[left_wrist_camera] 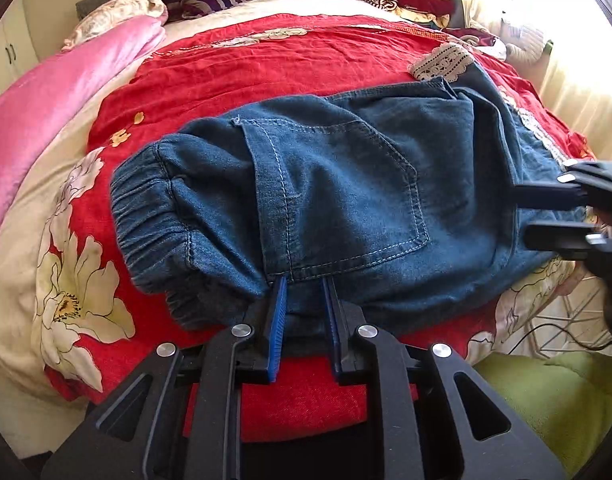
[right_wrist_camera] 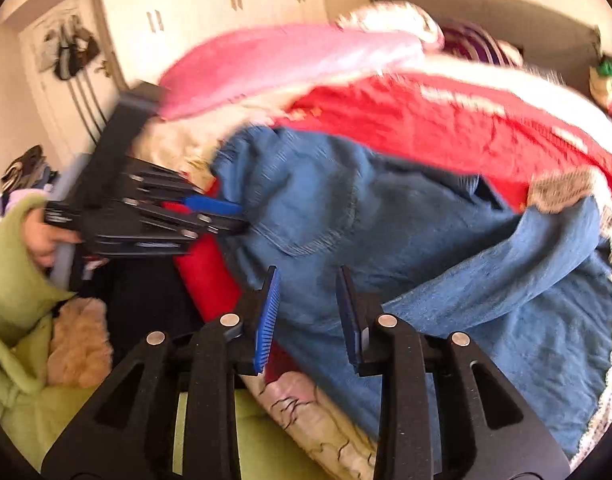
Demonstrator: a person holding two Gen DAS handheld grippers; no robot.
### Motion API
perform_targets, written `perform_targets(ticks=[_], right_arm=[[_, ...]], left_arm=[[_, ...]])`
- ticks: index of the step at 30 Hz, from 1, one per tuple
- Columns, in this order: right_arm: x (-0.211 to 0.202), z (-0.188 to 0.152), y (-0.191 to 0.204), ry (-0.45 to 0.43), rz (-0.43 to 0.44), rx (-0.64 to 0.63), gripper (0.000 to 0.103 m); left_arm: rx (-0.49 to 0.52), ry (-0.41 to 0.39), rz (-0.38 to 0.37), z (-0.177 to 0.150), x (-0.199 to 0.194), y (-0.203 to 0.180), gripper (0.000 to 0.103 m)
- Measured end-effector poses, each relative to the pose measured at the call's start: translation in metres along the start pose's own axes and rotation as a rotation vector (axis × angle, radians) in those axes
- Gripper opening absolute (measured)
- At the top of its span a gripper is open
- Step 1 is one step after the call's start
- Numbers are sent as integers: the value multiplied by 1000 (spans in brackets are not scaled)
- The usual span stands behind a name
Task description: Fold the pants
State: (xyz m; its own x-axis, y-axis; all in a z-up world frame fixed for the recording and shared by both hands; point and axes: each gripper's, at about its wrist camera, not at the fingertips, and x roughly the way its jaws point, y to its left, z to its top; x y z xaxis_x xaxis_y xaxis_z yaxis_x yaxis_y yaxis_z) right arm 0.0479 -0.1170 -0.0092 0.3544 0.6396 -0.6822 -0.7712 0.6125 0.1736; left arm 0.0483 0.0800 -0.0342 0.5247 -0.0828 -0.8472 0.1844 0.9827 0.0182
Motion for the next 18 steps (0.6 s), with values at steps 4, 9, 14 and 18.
perform_targets(ticks=[4, 9, 14, 18], right_arm=[[45, -7, -9, 165, -60, 47, 23], [31, -1, -11, 117, -61, 109, 24], [-30, 24, -34, -27, -130, 232, 37], [-62, 38, -72, -86, -266, 260, 39]], left_arm=[[0, 2, -56, 1, -2, 9, 17], [77, -84, -141, 33, -36, 0, 17], [164, -119, -206, 64, -58, -26, 25], [158, -139, -258, 71, -53, -51, 34]])
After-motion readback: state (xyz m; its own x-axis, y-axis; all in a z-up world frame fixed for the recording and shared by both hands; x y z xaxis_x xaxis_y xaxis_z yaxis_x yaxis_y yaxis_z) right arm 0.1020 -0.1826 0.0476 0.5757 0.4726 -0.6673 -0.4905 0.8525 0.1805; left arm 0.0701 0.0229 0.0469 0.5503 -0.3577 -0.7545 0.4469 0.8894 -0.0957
